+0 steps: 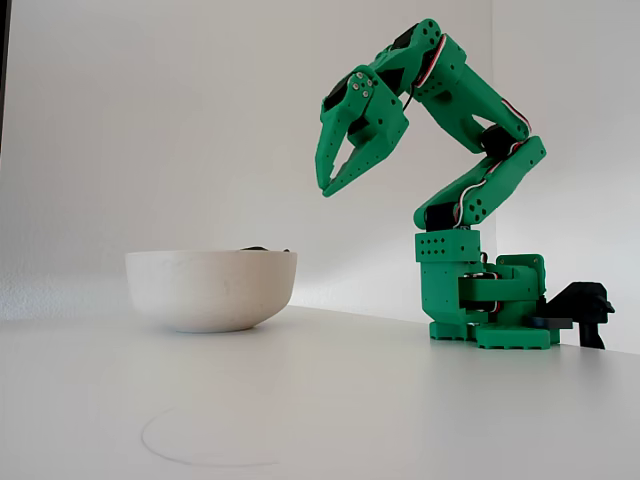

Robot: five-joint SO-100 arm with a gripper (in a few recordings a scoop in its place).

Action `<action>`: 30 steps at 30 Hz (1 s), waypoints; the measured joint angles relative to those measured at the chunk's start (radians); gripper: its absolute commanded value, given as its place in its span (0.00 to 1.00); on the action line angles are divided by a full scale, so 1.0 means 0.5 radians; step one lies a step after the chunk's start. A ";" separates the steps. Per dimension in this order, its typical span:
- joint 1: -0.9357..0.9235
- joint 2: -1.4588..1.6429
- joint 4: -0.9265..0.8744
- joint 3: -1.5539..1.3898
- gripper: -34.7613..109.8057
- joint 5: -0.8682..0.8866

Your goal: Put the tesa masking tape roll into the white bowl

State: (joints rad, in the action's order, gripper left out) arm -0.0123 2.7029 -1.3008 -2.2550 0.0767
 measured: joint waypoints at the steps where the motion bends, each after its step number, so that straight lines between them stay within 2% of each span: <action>1: 0.012 0.114 0.040 -0.144 0.18 -0.006; 9: 0.052 0.813 0.126 -0.930 0.18 -0.040; 14: 0.086 1.236 0.025 -1.233 0.18 -0.037; 30: 0.107 1.359 -0.046 -1.307 0.18 -0.055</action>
State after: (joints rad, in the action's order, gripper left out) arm 0.0414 3.3824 -1.3238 -2.9084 0.0491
